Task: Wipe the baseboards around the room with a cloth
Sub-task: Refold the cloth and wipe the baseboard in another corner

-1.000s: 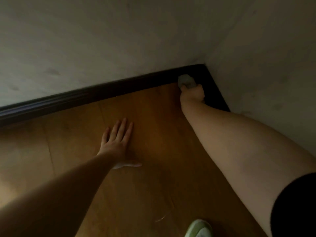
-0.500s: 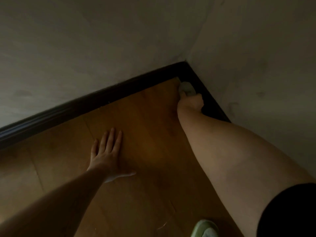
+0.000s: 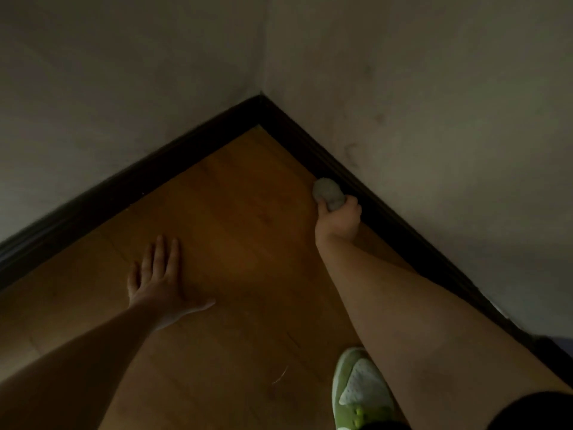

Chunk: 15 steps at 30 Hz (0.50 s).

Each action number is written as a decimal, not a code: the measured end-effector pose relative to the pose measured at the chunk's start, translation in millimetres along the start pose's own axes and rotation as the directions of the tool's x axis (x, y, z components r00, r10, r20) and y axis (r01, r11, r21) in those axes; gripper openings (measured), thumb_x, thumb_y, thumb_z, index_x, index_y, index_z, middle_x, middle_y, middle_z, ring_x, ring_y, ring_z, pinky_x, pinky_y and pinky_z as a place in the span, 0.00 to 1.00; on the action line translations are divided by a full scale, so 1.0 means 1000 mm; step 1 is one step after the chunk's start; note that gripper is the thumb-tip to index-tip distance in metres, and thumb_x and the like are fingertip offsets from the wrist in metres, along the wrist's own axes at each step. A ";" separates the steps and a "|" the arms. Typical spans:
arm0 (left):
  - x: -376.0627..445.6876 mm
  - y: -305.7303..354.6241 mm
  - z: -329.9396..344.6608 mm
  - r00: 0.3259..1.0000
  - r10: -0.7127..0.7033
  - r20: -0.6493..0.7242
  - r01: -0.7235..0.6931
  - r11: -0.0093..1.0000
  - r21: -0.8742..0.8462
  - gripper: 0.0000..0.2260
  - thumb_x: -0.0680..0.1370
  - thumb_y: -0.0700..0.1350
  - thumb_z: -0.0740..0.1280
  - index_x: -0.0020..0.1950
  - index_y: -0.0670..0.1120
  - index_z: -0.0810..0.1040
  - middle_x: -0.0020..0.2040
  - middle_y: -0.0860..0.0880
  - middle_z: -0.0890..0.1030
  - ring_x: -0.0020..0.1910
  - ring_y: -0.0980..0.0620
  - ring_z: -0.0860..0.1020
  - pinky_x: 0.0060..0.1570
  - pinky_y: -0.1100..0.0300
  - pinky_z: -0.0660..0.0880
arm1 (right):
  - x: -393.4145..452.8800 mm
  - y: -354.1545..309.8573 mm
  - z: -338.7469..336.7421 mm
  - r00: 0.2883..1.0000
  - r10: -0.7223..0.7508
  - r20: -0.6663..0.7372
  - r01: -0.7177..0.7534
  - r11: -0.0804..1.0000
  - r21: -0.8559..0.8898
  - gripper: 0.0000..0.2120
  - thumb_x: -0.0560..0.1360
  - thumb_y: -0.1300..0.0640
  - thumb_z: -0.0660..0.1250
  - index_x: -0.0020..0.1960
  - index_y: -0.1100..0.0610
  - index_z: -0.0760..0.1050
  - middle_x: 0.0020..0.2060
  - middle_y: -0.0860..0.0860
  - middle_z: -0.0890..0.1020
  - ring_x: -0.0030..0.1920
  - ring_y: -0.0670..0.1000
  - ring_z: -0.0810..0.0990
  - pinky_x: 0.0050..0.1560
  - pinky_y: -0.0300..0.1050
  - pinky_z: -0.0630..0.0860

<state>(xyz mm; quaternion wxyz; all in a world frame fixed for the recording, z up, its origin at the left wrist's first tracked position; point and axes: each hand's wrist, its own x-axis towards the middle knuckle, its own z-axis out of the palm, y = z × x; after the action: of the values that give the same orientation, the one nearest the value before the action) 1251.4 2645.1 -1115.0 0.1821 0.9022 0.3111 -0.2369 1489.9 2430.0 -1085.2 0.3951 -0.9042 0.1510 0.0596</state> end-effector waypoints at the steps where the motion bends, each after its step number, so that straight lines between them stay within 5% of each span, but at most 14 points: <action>1: 0.001 0.000 0.000 1.000 -0.004 0.000 0.004 1.000 0.002 0.66 0.53 0.83 0.60 0.74 0.57 0.24 0.74 0.54 0.22 0.76 0.52 0.28 0.76 0.46 0.40 | -0.002 0.008 -0.006 1.000 0.015 -0.019 -0.015 1.000 0.014 0.21 0.78 0.50 0.68 0.68 0.58 0.70 0.61 0.55 0.74 0.58 0.55 0.76 0.50 0.44 0.70; 11: 0.003 -0.001 0.001 1.000 -0.013 0.003 0.013 0.999 0.050 0.65 0.60 0.78 0.68 0.77 0.55 0.27 0.78 0.50 0.28 0.79 0.49 0.32 0.77 0.46 0.41 | -0.015 0.064 -0.031 0.988 0.086 -0.130 -0.060 0.980 0.187 0.24 0.77 0.47 0.69 0.67 0.58 0.70 0.61 0.55 0.74 0.60 0.54 0.75 0.54 0.43 0.70; 15: 0.011 0.003 -0.013 0.945 0.327 0.000 -0.319 0.923 0.215 0.56 0.61 0.84 0.49 0.77 0.57 0.27 0.78 0.52 0.28 0.79 0.52 0.35 0.75 0.47 0.37 | -0.014 0.074 -0.030 0.992 0.057 -0.111 -0.027 0.966 0.259 0.23 0.76 0.48 0.70 0.67 0.57 0.70 0.58 0.52 0.75 0.59 0.52 0.76 0.62 0.45 0.73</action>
<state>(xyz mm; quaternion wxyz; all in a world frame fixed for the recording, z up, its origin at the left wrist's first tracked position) 1264.5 2654.4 -1109.9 0.1160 0.9594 0.1343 -0.2192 1453.0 2363.5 -1113.3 0.4978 -0.8440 0.1997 -0.0054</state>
